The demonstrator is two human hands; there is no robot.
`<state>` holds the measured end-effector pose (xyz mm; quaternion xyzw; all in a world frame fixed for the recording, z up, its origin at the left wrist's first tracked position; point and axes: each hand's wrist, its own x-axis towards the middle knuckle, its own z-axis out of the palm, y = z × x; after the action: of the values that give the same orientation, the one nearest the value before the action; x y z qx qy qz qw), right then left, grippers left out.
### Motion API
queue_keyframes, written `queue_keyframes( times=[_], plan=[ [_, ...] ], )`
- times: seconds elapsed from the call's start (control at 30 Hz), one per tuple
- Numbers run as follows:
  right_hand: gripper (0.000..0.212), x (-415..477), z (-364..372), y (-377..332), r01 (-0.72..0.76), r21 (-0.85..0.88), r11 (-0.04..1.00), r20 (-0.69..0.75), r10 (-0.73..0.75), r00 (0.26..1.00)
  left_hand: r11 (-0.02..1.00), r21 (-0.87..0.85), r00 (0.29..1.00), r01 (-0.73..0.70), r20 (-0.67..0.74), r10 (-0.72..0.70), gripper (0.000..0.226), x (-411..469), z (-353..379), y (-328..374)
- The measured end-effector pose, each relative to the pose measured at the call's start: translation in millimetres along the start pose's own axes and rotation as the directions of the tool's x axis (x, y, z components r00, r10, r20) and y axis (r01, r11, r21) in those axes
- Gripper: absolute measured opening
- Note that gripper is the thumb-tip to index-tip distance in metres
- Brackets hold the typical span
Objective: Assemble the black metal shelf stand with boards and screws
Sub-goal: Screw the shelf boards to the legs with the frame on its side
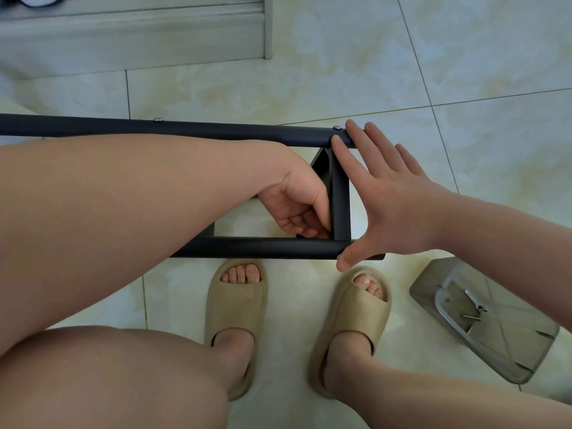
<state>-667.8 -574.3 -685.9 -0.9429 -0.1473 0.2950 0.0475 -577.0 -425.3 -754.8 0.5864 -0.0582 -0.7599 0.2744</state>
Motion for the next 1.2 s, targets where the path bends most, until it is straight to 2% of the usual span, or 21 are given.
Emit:
queue_keyframes(
  times=[0.1,0.3,0.47,0.7,0.9,1.2],
  plan=[
    [0.16,0.0,0.7,-0.2,-0.001,-0.004,1.0,-0.003,0.001,1.0,1.0,0.009,1.0,0.008,0.003,-0.008,0.014,-1.8,-1.7,0.6],
    [0.159,0.2,0.6,0.0,0.006,-0.016,1.0,-0.011,-0.006,1.0,0.995,-0.095,1.0,-0.013,0.024,0.015,0.018,1.5,2.8,-2.4],
    [0.16,-0.3,0.4,0.3,0.004,-0.021,1.0,-0.015,-0.004,1.0,1.0,-0.017,1.0,0.02,0.004,-0.02,0.012,1.2,2.6,-0.4],
    [0.16,0.1,0.6,0.2,0.007,-0.015,1.0,-0.018,-0.007,1.0,0.997,-0.07,0.999,-0.026,0.031,0.028,0.014,-1.0,1.2,-2.0],
    [0.161,-0.2,0.2,0.1,0.001,-0.022,1.0,-0.013,-0.001,1.0,0.999,0.037,1.0,0.005,0.001,-0.005,0.011,0.7,1.5,-4.5],
    [0.16,-0.1,0.3,-0.7,0.002,-0.019,1.0,-0.013,-0.003,1.0,0.996,-0.08,0.999,-0.025,0.04,0.029,0.017,-1.1,0.0,-2.7]
  ],
)
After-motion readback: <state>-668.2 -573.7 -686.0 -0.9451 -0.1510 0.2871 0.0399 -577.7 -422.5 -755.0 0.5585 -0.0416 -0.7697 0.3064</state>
